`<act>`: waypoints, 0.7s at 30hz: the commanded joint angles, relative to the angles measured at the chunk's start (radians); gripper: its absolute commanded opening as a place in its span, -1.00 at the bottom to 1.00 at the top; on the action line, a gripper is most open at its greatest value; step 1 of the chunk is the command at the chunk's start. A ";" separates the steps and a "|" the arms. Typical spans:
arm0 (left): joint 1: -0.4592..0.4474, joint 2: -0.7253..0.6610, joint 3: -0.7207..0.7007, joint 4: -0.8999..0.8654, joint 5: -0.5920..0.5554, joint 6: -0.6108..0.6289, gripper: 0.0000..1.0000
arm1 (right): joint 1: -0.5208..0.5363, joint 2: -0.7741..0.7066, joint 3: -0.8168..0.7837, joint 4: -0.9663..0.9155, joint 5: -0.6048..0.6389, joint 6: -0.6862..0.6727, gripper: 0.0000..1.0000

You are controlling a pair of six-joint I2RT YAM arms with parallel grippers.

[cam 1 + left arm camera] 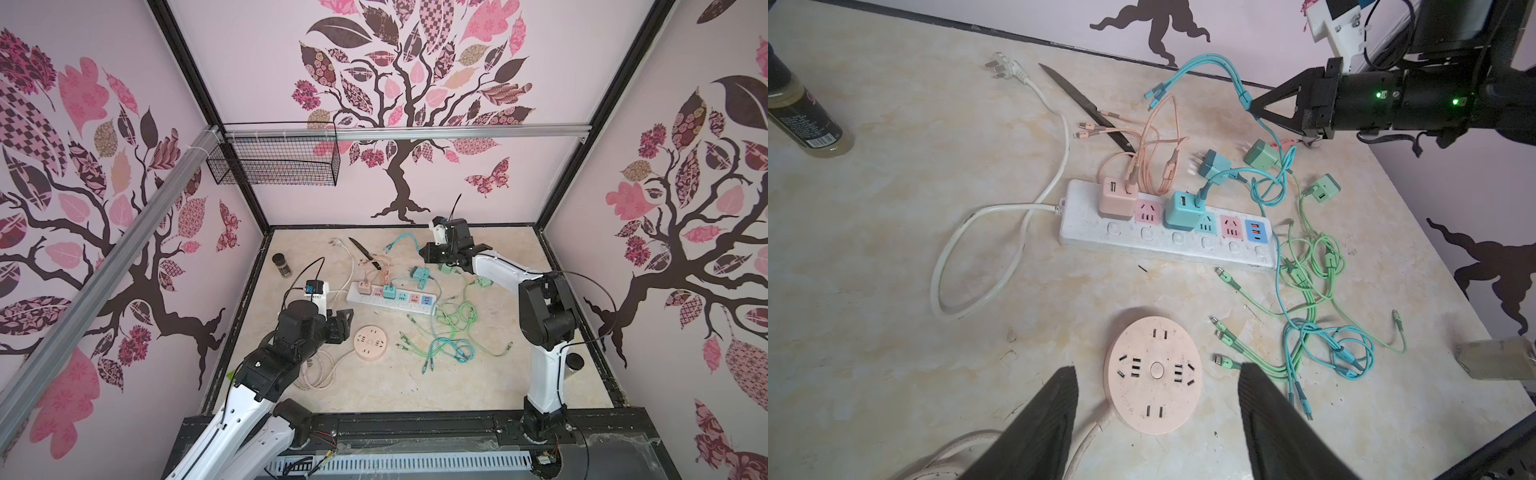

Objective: Insert plugs into power strip
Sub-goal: Place the power cord at the top-center of the table.

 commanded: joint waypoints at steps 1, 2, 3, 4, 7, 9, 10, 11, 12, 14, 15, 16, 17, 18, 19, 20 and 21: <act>0.003 -0.014 0.043 0.010 0.000 0.005 0.30 | 0.016 0.092 0.085 -0.024 0.000 -0.011 -0.99; 0.003 -0.015 0.044 0.009 0.001 0.005 0.30 | 0.025 0.112 0.111 -0.035 0.003 -0.017 -0.99; 0.004 -0.016 0.046 0.009 -0.001 0.004 0.31 | 0.033 0.130 0.138 -0.048 0.010 -0.024 -0.99; 0.004 -0.019 0.044 0.009 -0.002 0.002 0.30 | 0.043 0.144 0.157 -0.057 0.018 -0.029 -1.00; 0.003 -0.022 0.046 0.006 -0.001 -0.004 0.30 | 0.068 0.183 0.199 -0.072 0.045 -0.038 -0.99; 0.003 -0.027 0.044 0.006 0.001 -0.006 0.31 | 0.081 0.202 0.208 -0.066 0.062 -0.041 -0.99; 0.003 -0.027 0.044 0.005 0.001 -0.006 0.31 | 0.084 0.211 0.211 -0.062 0.069 -0.042 -0.98; 0.003 -0.029 0.044 0.004 0.003 -0.006 0.31 | 0.087 0.222 0.219 -0.063 0.080 -0.044 -0.95; 0.003 -0.030 0.047 0.002 0.002 -0.007 0.31 | 0.089 0.232 0.230 -0.071 0.089 -0.048 -0.87; 0.004 -0.033 0.049 -0.001 0.006 -0.008 0.31 | 0.089 0.256 0.260 -0.111 0.108 -0.066 -0.67; 0.004 -0.032 0.049 -0.002 0.010 -0.008 0.31 | 0.089 0.264 0.279 -0.136 0.125 -0.078 -0.55; 0.003 -0.033 0.049 -0.002 0.016 -0.009 0.31 | 0.089 0.267 0.288 -0.152 0.138 -0.092 -0.46; 0.003 -0.034 0.049 -0.002 0.023 -0.010 0.31 | 0.088 0.264 0.289 -0.161 0.154 -0.111 -0.38; 0.004 -0.034 0.049 -0.002 0.026 -0.011 0.31 | 0.088 0.254 0.283 -0.165 0.169 -0.129 -0.31; 0.003 -0.033 0.049 -0.001 0.027 -0.012 0.31 | 0.087 0.241 0.274 -0.164 0.179 -0.144 -0.23; 0.004 -0.033 0.049 -0.001 0.028 -0.012 0.31 | 0.087 0.223 0.263 -0.164 0.192 -0.163 -0.13; 0.003 -0.034 0.048 0.000 0.029 -0.012 0.31 | 0.084 0.202 0.248 -0.162 0.202 -0.181 -0.03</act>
